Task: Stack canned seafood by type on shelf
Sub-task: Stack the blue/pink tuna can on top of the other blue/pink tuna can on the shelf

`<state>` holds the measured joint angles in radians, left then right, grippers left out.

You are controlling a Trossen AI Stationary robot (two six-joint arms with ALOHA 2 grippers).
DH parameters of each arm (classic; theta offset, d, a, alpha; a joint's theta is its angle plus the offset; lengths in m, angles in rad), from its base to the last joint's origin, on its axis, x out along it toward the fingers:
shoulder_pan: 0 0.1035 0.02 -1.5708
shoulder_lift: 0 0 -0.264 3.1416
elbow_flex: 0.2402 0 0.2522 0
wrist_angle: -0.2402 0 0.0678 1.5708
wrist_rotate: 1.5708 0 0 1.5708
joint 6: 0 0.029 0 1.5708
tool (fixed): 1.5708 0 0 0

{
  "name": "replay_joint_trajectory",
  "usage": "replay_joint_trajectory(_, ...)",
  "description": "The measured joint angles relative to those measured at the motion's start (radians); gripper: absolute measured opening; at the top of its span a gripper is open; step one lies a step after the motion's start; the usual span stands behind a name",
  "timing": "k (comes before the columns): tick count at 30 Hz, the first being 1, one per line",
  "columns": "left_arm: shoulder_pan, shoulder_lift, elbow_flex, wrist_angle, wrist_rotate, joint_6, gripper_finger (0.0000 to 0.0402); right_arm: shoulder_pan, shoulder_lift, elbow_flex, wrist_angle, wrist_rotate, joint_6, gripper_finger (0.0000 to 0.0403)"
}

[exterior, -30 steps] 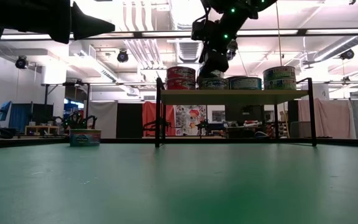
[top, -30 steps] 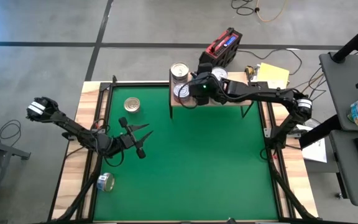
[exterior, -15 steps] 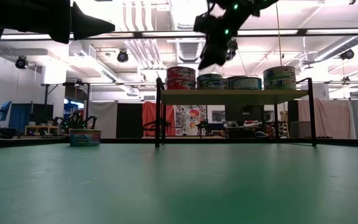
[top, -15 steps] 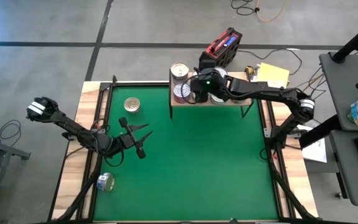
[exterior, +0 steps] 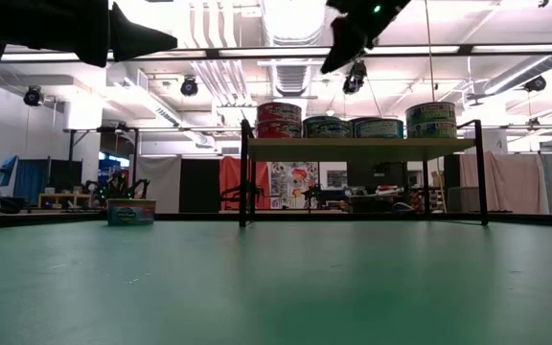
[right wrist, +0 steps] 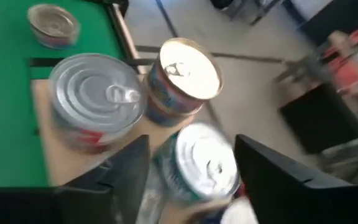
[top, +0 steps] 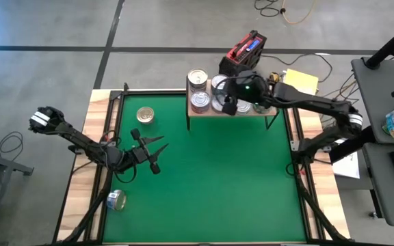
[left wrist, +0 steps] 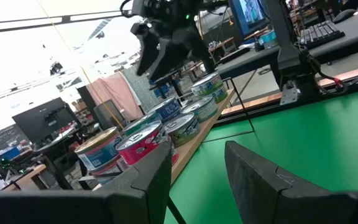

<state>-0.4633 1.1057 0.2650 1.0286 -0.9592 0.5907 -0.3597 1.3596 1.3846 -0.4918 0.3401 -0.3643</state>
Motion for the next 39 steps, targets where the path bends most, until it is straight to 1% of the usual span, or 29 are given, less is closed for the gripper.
replay_joint_trajectory(4,0.000,0.000,0.004,0.001,0.000,-0.003,0.0134,0.011,-0.061,-0.010,-0.071,-0.104,0.150,0.0153)
replay_joint_trajectory(10,0.000,0.000,0.023,0.000,0.000,-0.024,0.0134,0.104,-0.136,-0.117,-0.063,-0.104,0.216,0.0038)
replay_joint_trajectory(11,0.000,0.000,0.026,-0.001,0.000,-0.025,0.0134,0.123,-0.150,-0.141,-0.052,-0.093,0.224,0.0023)
replay_joint_trajectory(12,0.000,0.000,0.030,-0.004,0.000,-0.031,0.0134,0.141,-0.164,-0.166,-0.040,-0.078,0.239,0.0018)
replay_joint_trajectory(16,0.000,0.000,0.032,-0.017,0.001,-0.066,0.0134,0.218,-0.213,-0.276,0.042,-0.029,0.288,0.0011)
replay_joint_trajectory(18,-0.001,0.000,0.032,-0.033,0.001,-0.116,0.0134,0.261,-0.244,-0.334,0.097,-0.025,0.305,0.0010)
replay_joint_trajectory(21,-0.001,0.000,0.032,-0.095,0.001,-0.254,0.0134,0.324,-0.286,-0.420,0.147,-0.026,0.363,0.0009)
replay_joint_trajectory(25,-0.005,0.000,0.032,-0.237,0.003,-0.483,0.0134,0.406,-0.323,-0.523,0.192,-0.025,0.442,0.0009)
replay_joint_trajectory(28,-0.006,0.000,0.032,-0.287,0.013,-0.638,0.0134,0.450,-0.331,-0.587,0.230,-0.025,0.484,0.0010)
replay_joint_trajectory(33,-0.014,0.000,0.032,-0.292,0.080,-0.794,0.0134,0.499,-0.320,-0.645,0.252,-0.022,0.539,0.0012)
replay_joint_trajectory(37,-0.027,0.000,0.039,-0.305,0.086,-0.895,0.0134,0.546,-0.317,-0.677,0.251,-0.023,0.580,0.0013)
replay_joint_trajectory(39,-0.032,0.000,0.057,-0.338,0.086,-0.936,0.0134,0.576,-0.319,-0.691,0.252,-0.017,0.598,0.0013)
